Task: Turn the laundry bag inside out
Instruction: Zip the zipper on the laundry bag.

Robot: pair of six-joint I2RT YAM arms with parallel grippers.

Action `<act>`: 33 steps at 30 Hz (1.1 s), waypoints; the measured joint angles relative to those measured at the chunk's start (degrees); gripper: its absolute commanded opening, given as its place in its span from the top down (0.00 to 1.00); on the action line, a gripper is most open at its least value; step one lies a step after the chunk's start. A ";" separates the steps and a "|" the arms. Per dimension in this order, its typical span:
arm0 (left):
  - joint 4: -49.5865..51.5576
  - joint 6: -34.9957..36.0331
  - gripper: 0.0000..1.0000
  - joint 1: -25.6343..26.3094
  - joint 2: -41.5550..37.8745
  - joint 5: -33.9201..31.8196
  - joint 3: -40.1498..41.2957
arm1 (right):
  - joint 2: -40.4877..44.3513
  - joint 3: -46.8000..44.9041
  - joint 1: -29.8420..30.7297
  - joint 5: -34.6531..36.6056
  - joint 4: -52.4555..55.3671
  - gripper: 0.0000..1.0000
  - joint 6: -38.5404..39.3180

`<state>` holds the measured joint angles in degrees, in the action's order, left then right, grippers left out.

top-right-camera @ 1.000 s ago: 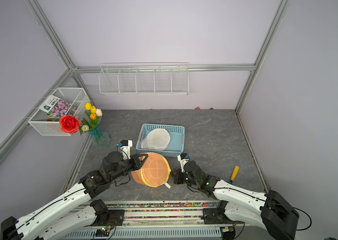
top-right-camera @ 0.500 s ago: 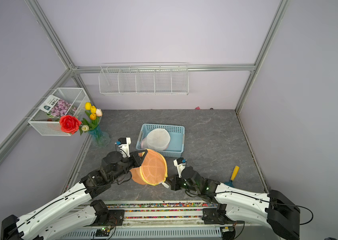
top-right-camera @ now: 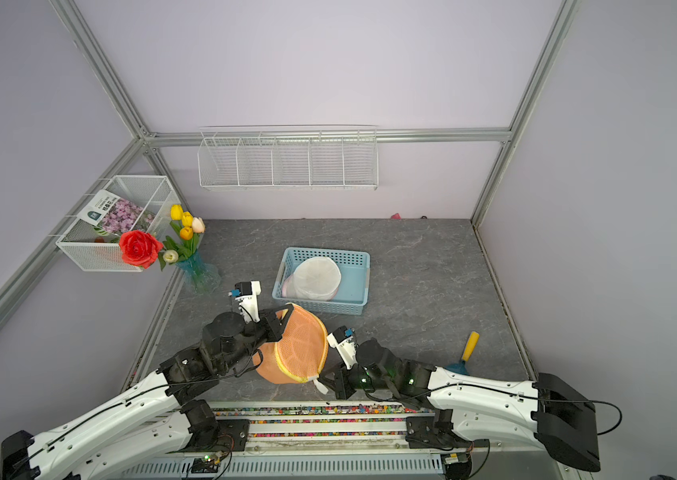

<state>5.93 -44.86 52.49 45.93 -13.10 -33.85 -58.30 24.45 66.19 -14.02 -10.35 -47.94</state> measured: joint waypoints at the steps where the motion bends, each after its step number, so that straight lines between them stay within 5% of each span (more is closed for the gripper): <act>1: 0.00 0.15 1.00 0.04 0.13 -0.52 0.00 | 0.00 0.09 0.00 0.00 0.00 1.00 0.04; 19: 8.98 6.19 1.00 0.22 -7.15 -13.46 -1.42 | 12.13 5.66 0.57 0.94 8.09 1.00 2.36; 33: 7.63 6.95 1.00 -0.22 -0.96 -14.58 -1.64 | -11.56 14.49 4.72 -4.66 1.46 1.00 5.01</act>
<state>13.56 -37.91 52.27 44.97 -27.68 -35.48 -69.87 38.94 70.91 -18.68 -8.88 -42.94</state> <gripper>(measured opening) 0.064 0.052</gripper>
